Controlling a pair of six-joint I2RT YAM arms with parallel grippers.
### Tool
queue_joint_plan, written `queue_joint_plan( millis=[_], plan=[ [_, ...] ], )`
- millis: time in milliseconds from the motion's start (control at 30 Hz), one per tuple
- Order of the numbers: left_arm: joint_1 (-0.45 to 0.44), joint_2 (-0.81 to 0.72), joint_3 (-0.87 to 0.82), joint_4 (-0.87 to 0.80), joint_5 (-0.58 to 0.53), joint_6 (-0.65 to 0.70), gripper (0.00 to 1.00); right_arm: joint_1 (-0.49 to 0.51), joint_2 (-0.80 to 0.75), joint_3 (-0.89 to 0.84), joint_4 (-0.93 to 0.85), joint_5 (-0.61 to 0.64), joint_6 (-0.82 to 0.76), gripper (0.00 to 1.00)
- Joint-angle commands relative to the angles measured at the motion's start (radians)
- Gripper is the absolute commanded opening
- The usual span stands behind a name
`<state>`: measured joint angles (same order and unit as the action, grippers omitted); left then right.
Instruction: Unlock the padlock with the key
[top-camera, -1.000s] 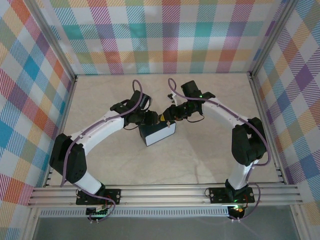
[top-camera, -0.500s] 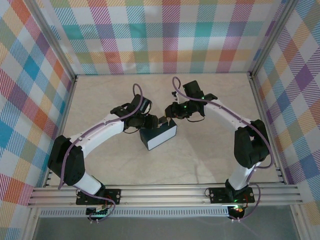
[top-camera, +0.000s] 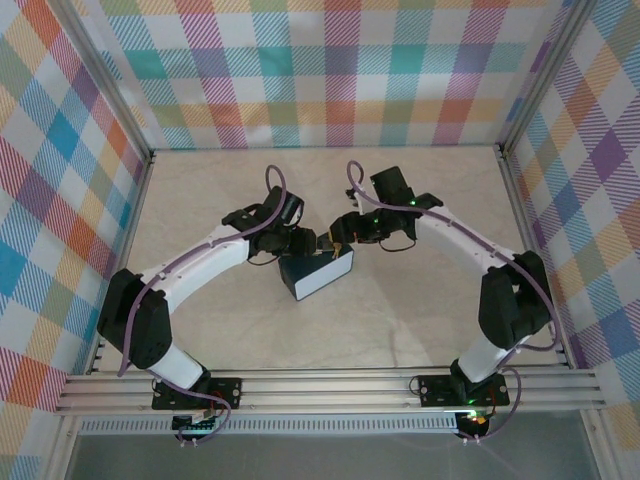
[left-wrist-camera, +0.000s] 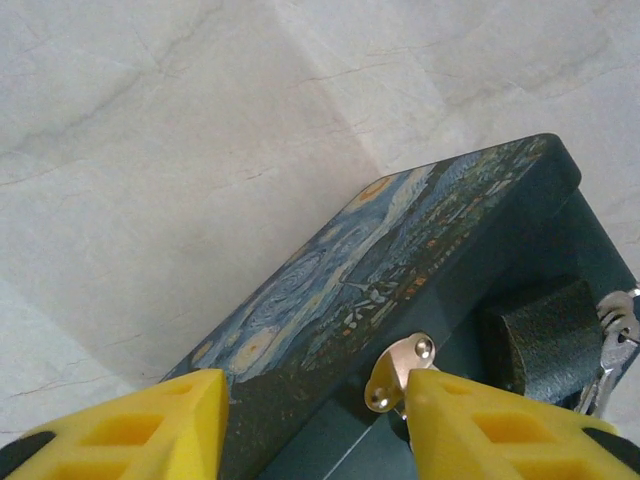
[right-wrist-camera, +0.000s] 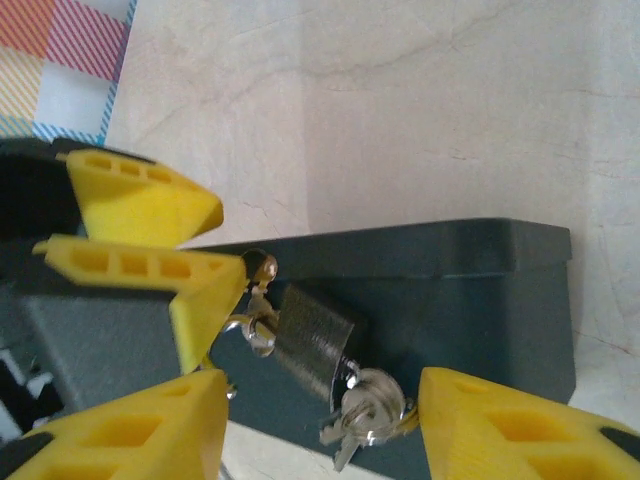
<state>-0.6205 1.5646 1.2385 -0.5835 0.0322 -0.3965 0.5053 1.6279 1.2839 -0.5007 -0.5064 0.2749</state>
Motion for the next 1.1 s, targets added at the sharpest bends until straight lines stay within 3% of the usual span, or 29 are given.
queue_joint_plan(
  millis=[0,300,467,767,1067],
  plan=[
    [0.001,0.006,0.062,-0.047,-0.02,0.003,0.52,0.006,-0.06,0.014,-0.006,0.006,-0.126,0.56],
    [0.095,-0.045,0.05,-0.076,-0.064,-0.078,0.56,0.064,-0.041,0.029,-0.012,0.036,-0.569,0.7],
    [0.14,-0.05,-0.033,-0.027,-0.023,-0.099,0.56,0.071,0.002,0.026,0.01,0.054,-0.762,0.73],
    [0.14,-0.065,-0.1,0.028,0.019,-0.103,0.55,0.071,0.075,0.094,-0.039,0.074,-0.892,0.75],
    [0.14,-0.081,-0.126,0.037,0.027,-0.106,0.55,0.101,0.091,0.057,-0.022,0.122,-0.956,0.72]
  ],
)
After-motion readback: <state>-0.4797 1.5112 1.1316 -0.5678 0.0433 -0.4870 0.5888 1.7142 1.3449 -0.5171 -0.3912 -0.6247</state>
